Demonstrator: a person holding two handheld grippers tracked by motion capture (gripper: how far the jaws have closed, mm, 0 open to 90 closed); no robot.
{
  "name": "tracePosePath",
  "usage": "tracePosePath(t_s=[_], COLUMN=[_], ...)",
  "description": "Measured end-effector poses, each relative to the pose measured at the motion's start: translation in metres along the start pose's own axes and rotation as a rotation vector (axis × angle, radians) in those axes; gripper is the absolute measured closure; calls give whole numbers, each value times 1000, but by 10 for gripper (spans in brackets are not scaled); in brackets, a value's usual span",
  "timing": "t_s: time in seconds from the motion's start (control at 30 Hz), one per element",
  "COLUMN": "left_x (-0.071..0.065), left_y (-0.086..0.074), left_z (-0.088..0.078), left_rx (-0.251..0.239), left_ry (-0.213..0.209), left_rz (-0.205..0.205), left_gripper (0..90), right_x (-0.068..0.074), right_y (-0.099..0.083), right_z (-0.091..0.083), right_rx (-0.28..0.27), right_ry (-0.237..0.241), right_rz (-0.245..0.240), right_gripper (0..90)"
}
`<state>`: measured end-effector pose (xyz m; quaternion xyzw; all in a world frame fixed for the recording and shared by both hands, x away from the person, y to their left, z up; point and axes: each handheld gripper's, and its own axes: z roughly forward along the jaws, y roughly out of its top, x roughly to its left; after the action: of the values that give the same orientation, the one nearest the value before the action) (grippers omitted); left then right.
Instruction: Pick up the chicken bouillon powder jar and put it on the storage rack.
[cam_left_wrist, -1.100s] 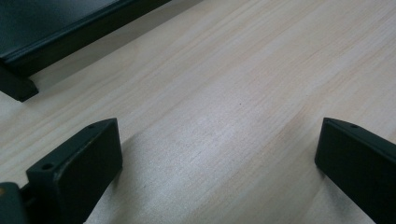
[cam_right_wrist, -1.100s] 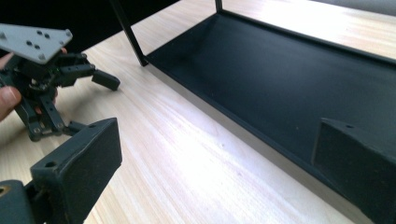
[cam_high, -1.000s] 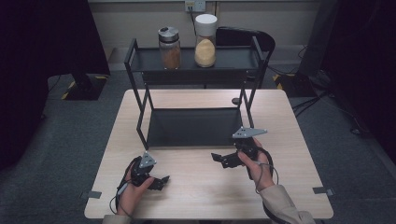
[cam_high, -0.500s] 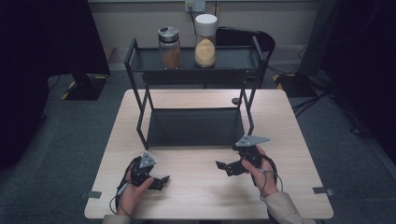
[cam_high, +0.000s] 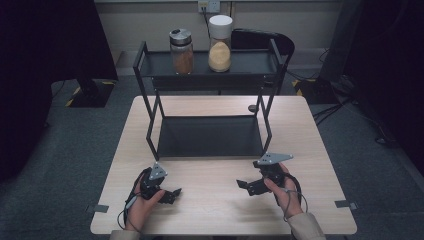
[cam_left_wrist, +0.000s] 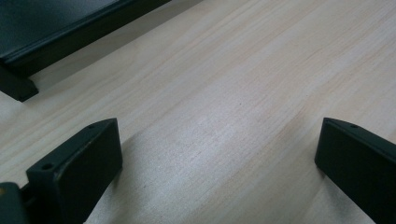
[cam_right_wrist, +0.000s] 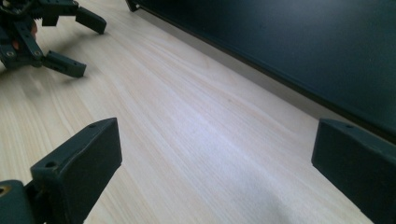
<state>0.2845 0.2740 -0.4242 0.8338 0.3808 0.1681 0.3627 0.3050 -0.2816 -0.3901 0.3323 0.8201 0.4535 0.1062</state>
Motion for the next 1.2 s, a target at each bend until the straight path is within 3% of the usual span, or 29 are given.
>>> tracePosePath(t_s=[0.43,0.9,1.2], left_x=[0,0,0], left_y=[0,0,0], left_z=[0,0,0], left_rx=[-1,-1,0], left_ry=[0,0,0], left_rz=[-1,-2,-2], left_gripper=[0,0,0], right_x=[0,-3,-2], right_y=[-15,-29,-45], right_z=[-2,-9,-12], right_rx=[56,111,148], right_ry=[-23,-69,-101], right_rz=[-55,-68,-120], right_gripper=[6,8,4])
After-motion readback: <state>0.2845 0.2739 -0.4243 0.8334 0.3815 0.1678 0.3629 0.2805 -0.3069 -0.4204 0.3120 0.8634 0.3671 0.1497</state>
